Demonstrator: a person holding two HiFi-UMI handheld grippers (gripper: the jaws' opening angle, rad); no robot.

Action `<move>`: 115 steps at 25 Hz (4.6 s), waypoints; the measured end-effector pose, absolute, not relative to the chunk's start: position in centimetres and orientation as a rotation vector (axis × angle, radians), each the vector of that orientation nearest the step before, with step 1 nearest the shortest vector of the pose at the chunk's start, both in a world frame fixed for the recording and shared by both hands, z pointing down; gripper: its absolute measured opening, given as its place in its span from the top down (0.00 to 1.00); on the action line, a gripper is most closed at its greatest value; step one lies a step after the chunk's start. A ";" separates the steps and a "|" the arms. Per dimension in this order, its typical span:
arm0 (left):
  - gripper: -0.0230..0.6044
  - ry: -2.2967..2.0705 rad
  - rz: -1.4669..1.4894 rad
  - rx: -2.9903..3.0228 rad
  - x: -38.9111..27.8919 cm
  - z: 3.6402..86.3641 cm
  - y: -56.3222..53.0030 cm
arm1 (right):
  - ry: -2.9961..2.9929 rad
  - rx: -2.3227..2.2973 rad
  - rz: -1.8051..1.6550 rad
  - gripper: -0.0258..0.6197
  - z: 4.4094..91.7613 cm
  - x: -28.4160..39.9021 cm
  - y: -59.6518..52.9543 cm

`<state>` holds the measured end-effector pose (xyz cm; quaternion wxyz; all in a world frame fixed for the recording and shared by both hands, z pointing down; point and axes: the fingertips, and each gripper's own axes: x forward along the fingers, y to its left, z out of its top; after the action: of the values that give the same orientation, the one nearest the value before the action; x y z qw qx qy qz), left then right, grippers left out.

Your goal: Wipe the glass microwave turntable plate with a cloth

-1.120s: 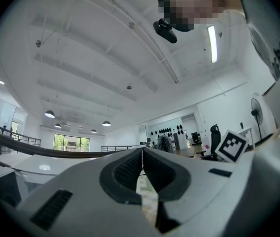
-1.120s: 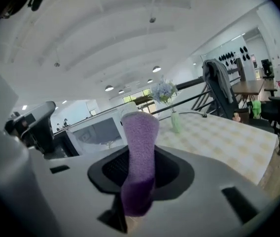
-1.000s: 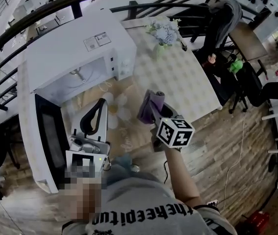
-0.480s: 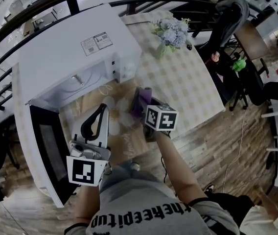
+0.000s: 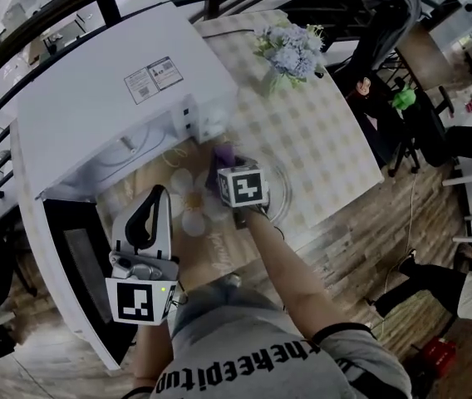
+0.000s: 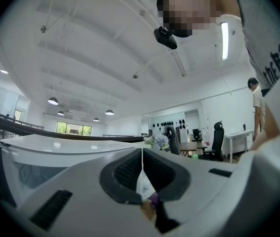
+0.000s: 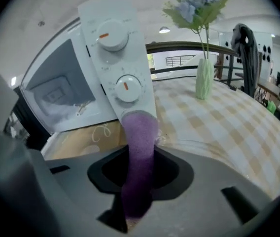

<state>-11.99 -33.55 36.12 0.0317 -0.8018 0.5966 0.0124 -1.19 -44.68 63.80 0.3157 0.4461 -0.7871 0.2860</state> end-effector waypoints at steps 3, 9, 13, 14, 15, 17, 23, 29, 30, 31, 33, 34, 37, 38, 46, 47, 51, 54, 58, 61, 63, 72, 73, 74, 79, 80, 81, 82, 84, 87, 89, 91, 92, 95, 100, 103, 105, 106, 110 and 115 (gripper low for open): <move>0.95 1.841 0.048 -2.459 -12.2 35.9 -33.9 | -2.073 1.151 0.695 0.79 63.8 -1.1 -44.7; 0.95 1.820 0.052 -2.479 -11.6 35.9 -33.9 | -2.022 1.197 0.685 0.80 63.8 2.4 -45.0; 0.95 1.802 0.051 -2.487 -11.1 35.7 -33.7 | -1.977 1.267 0.714 0.80 63.9 6.1 -45.0; 0.95 1.800 0.052 -2.487 -11.1 35.6 -33.6 | -1.966 1.284 0.722 0.80 63.9 7.1 -44.9; 0.95 1.798 0.055 -2.487 -11.0 35.5 -33.6 | -1.955 1.300 0.728 0.80 63.9 8.0 -44.9; 0.95 1.796 0.062 -2.485 -11.0 35.4 -33.5 | -1.927 1.334 0.736 0.80 64.0 9.9 -44.8; 0.95 1.793 0.061 -2.490 -10.9 35.3 -33.2 | -1.856 1.426 0.756 0.80 63.9 14.9 -44.3; 0.95 1.795 0.067 -2.483 -11.2 35.0 -32.8 | -1.836 1.430 0.740 0.80 63.2 14.7 -43.9; 0.95 1.795 0.066 -2.481 -11.2 35.0 -32.7 | -1.866 1.418 0.761 0.80 62.8 13.7 -43.8; 0.95 1.796 0.065 -2.479 -11.3 35.0 -32.7 | -1.909 1.398 0.791 0.80 62.5 12.2 -43.5; 0.95 1.804 0.066 -2.474 -11.6 35.1 -32.6 | -2.000 1.334 0.844 0.80 61.9 8.6 -42.6; 0.95 1.809 0.067 -2.471 -11.7 35.2 -32.6 | -2.040 1.291 0.855 0.80 61.6 6.6 -42.0; 0.95 1.819 0.062 -2.461 -12.0 35.2 -32.4 | -2.138 1.160 0.866 0.80 61.0 1.1 -40.1; 0.95 1.823 0.061 -2.458 -12.1 35.2 -32.4 | -2.160 1.122 0.877 0.80 60.9 -0.5 -39.5; 0.95 1.857 0.051 -2.433 -13.1 35.2 -31.9 | -2.140 0.999 0.755 0.80 63.4 -4.1 -37.3; 0.95 1.860 0.051 -2.431 -13.2 35.2 -31.9 | -2.140 1.000 0.752 0.80 63.4 -3.9 -37.4; 0.95 1.853 0.054 -2.432 -12.9 35.0 -31.8 | -2.122 1.033 0.747 0.80 63.5 -2.1 -37.8; 0.95 1.841 0.058 -2.440 -12.4 34.9 -31.8 | -2.099 1.073 0.744 0.80 63.6 0.2 -38.2; 0.95 1.818 0.061 -2.454 -11.5 34.8 -31.8 | -2.075 1.133 0.791 0.80 63.7 3.6 -38.7; 0.95 1.803 0.067 -2.461 -11.0 34.7 -31.8 | -2.051 1.190 0.830 0.80 63.9 6.2 -39.1; 0.95 1.795 0.067 -2.466 -10.6 34.6 -31.9 | -2.028 1.230 0.840 0.80 64.0 8.0 -39.3; 0.95 1.744 0.071 -2.503 -8.8 34.5 -32.3 | -1.910 1.392 0.835 0.80 64.0 15.8 -39.7; 0.95 1.741 0.071 -2.505 -8.7 34.4 -32.3 | -1.897 1.404 0.831 0.80 63.9 16.5 -39.7; 0.95 1.739 0.070 -2.506 -8.7 34.4 -32.3 | -1.887 1.415 0.826 0.80 63.9 17.1 -39.7; 0.95 1.742 0.072 -2.501 -8.9 34.4 -32.2 | -1.862 1.435 0.784 0.80 63.8 18.2 -39.5; 0.95 1.746 0.070 -2.500 -9.0 34.5 -32.1 | -1.855 1.430 0.777 0.80 63.7 17.9 -39.5; 0.95 1.749 0.069 -2.499 -9.0 34.5 -32.0 | -1.859 1.421 0.783 0.80 63.5 17.4 -39.4; 0.95 1.752 0.068 -2.498 -9.1 34.6 -32.0 | -1.880 1.406 0.799 0.80 63.1 16.5 -39.1; 0.95 1.761 0.067 -2.498 -9.3 34.7 -31.9 | -1.959 1.356 0.842 0.80 62.2 13.8 -38.4; 0.95 1.770 0.048 -2.513 -9.5 35.4 -31.6 | -2.087 1.225 0.873 0.80 61.2 8.0 -36.6; 0.95 1.774 0.065 -2.497 -9.6 34.9 -31.6 | -2.148 1.117 0.888 0.80 61.2 4.1 -35.0; 0.95 1.778 0.071 -2.486 -9.7 34.7 -31.5 | -2.183 1.020 0.909 0.80 61.4 0.8 -33.5; 0.95 1.782 0.070 -2.484 -9.8 34.6 -31.5 | -2.190 0.983 0.911 0.80 61.7 -0.4 -32.9; 0.95 1.795 0.061 -2.475 -10.1 34.7 -31.2 | -2.178 0.921 0.843 0.80 63.1 -2.2 -32.0; 0.95 1.819 0.058 -2.464 -10.6 34.9 -31.0 | -2.173 0.894 0.753 0.80 63.5 -2.2 -32.0; 0.95 1.807 0.063 -2.465 -10.2 34.6 -30.9 | -2.178 0.896 0.759 0.80 63.5 -1.7 -31.7; 0.95 1.797 0.062 -2.468 -9.8 34.5 -30.9 | -2.178 0.908 0.765 0.80 63.6 -1.2 -31.8; 0.95 1.793 0.061 -2.469 -9.7 34.4 -30.8 | -2.178 0.919 0.772 0.80 63.6 -0.8 -31.9; 0.95 1.781 0.061 -2.473 -9.1 34.3 -30.8 | -2.150 0.983 0.791 0.80 63.8 1.9 -32.4; 0.95 1.766 0.065 -2.480 -8.4 34.1 -30.7 | -2.094 1.102 0.810 0.80 63.9 6.9 -33.5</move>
<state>-8.42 -30.70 34.11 0.0482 -0.8134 0.5794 0.0212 6.89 -33.49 63.86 0.3151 0.4181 -0.7946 0.3073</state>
